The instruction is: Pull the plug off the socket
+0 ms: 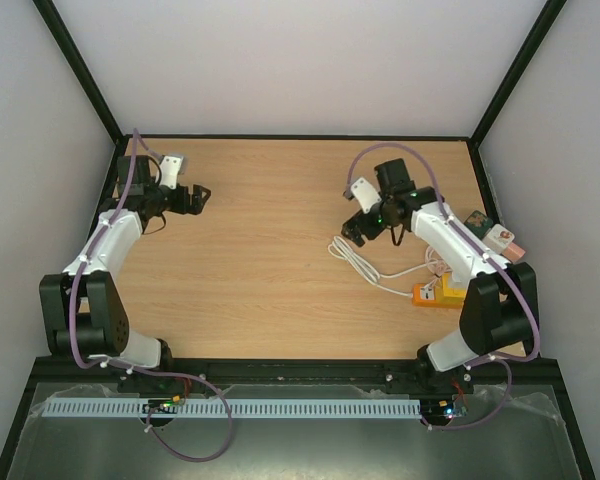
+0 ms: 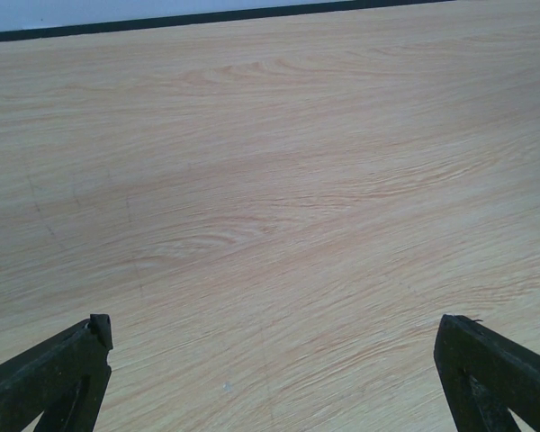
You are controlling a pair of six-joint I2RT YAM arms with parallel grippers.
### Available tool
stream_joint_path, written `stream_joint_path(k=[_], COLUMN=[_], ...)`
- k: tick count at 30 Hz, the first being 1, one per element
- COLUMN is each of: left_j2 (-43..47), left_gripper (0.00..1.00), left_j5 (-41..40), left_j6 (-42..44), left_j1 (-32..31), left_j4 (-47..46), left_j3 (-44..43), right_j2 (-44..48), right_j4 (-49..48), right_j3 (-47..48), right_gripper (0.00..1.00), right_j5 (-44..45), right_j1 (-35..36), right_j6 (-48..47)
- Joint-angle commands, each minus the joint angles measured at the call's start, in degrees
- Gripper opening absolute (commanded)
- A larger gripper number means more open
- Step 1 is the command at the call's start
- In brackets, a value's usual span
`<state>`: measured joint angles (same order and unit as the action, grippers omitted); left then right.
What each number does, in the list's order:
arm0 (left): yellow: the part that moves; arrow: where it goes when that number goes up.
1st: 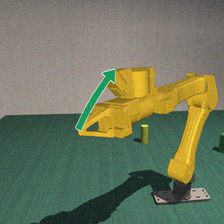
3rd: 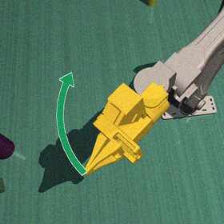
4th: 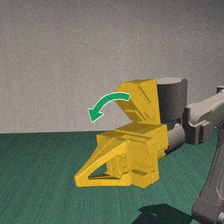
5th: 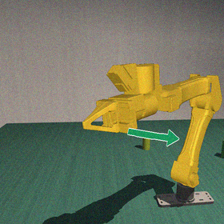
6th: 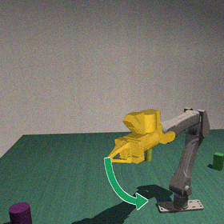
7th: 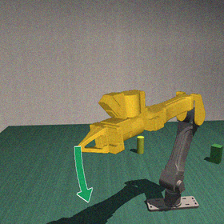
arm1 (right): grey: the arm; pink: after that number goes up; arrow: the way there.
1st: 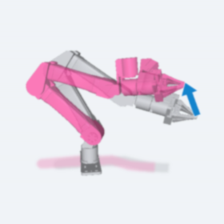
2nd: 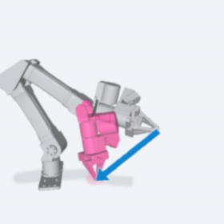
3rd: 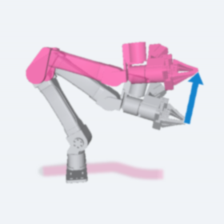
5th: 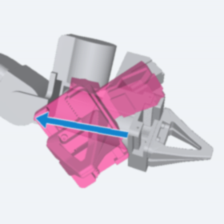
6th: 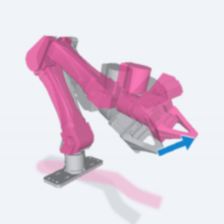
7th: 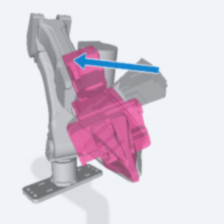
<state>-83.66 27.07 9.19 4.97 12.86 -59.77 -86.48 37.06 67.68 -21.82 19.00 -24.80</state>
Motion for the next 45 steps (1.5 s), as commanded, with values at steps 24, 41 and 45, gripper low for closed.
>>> stream_joint_path(k=[24, 41, 45], left_j2=[4.2, 3.4, 1.6], left_gripper=[1.00, 1.00, 1.00], left_j5=[1.9, 2.9, 3.5], left_j6=[1.4, 0.4, 0.2], left_j1=[-0.7, -0.7, -0.8], left_j4=[-0.1, -0.9, 0.0], left_j3=[2.6, 2.5, 1.1], right_j2=[-7.3, -12.9, -15.2], right_j4=[4.4, 5.1, 3.8], right_j3=[-9.1, -0.6, 2.8], right_gripper=[0.50, 0.09, 0.07], right_j5=[14.0, 7.0, 5.0], right_j1=[8.2, 9.1, 11.1], right_j6=[-0.2, 2.0, 3.6])
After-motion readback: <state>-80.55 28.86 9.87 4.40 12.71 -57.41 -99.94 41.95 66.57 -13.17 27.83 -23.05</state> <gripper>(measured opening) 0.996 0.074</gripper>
